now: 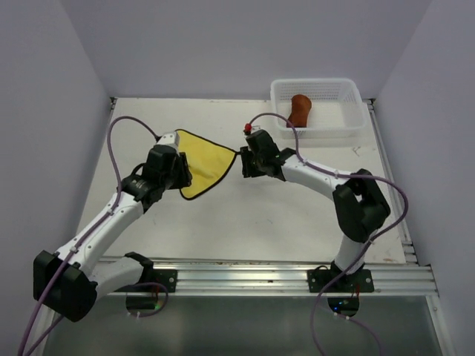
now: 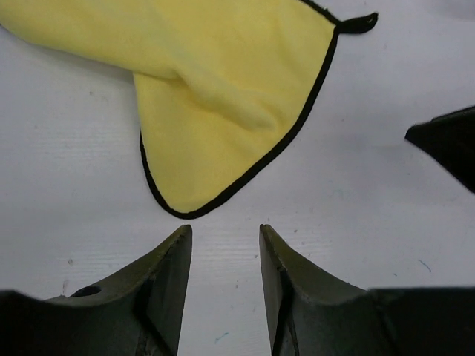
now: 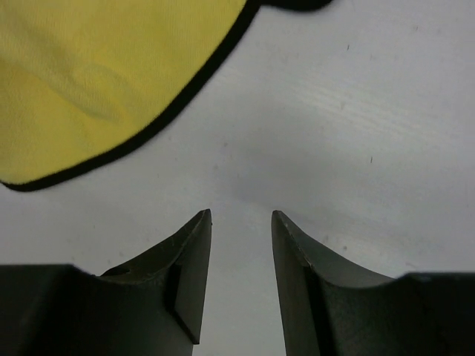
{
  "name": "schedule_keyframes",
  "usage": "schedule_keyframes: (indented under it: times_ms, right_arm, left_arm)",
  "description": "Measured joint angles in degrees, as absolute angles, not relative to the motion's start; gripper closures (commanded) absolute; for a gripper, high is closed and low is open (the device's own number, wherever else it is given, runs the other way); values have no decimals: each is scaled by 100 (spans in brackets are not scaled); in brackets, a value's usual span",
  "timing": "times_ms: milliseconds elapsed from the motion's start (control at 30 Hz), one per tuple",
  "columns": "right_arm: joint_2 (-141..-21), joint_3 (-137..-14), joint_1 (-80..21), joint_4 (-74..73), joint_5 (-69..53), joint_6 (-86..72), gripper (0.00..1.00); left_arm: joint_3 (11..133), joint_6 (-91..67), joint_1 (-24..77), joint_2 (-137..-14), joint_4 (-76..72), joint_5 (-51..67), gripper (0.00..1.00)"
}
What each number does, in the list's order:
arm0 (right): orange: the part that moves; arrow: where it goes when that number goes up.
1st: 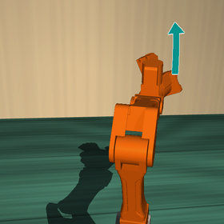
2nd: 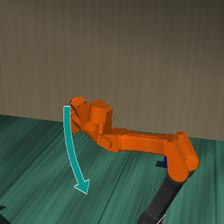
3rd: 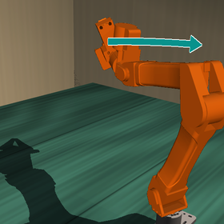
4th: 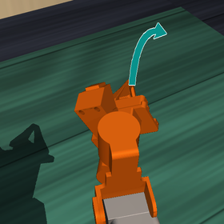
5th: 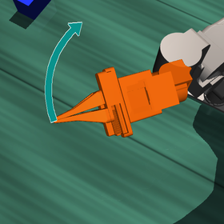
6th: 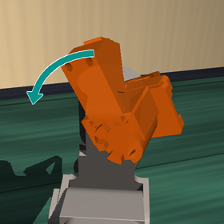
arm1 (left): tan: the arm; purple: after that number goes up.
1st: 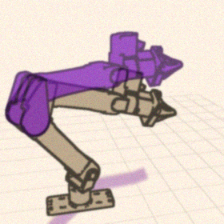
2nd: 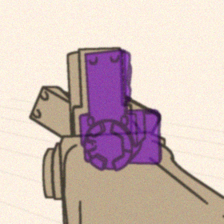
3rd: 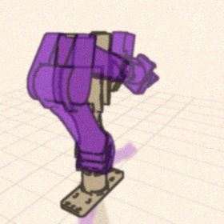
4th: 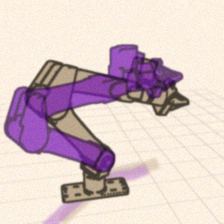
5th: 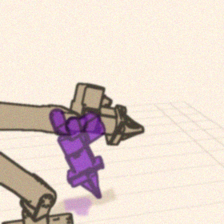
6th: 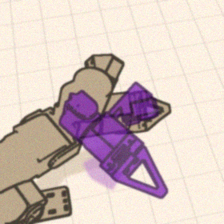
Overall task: Roll the towels
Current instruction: Move the towel to the center of the board
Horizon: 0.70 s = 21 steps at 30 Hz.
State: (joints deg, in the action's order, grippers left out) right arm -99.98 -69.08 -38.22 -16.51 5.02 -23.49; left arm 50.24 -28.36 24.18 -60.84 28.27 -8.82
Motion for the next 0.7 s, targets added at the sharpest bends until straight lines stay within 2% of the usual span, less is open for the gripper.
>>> schedule_keyframes:
  times_ms: [200,333,400,500,700]
  right_arm:
    - [-11445,-9004,-3809,-2099,1116,-2228,59]
    - [-12186,-9961,-3771,-2532,1441,-2244,59]
    - [-12508,-10274,-3726,-2735,1494,-2279,57]
    - [-12849,-10497,-3618,-2971,1544,-2303,54]
    - [-13141,-10617,-3321,-3232,1500,-2335,53]
  left_arm:
    - [4696,-2939,2418,-7118,2569,-871,50]
    - [4574,-2950,2418,-7537,2296,-882,49]
    - [4576,-2947,2418,-7773,2126,-915,50]
    - [4576,-2945,2418,-8125,2008,-987,56]
    - [4574,-2936,2418,-8451,1839,-1288,56]
